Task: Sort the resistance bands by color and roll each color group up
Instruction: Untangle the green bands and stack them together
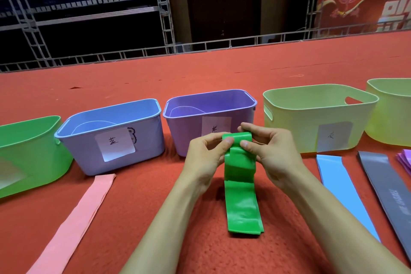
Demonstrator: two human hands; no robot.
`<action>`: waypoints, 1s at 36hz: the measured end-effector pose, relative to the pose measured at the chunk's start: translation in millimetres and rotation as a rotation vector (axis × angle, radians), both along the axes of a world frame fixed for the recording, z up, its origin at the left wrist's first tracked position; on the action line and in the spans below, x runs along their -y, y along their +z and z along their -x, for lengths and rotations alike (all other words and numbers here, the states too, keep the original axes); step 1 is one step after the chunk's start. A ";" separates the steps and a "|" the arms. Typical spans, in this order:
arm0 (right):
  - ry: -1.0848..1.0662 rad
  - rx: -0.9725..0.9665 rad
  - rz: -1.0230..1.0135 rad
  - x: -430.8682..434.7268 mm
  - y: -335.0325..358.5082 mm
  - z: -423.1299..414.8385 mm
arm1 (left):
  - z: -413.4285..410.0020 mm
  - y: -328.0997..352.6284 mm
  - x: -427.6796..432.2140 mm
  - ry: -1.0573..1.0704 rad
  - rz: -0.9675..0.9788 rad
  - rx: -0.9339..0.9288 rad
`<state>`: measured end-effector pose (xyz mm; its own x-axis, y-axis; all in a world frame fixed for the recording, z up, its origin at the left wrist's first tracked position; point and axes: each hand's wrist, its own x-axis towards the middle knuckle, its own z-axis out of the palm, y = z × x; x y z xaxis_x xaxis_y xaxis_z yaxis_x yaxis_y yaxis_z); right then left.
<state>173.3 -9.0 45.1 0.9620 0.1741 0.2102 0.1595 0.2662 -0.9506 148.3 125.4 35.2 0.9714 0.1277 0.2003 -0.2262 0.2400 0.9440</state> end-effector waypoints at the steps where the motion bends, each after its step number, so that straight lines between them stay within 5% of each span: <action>1: 0.003 -0.006 -0.002 -0.2 0.4 0.2 | -0.2 0.0 0.3 0.011 -0.008 0.011; 36: 0.009 -0.080 -0.024 -3.0 0.4 -0.4 | 0.3 -0.2 -2.6 0.118 -0.042 0.086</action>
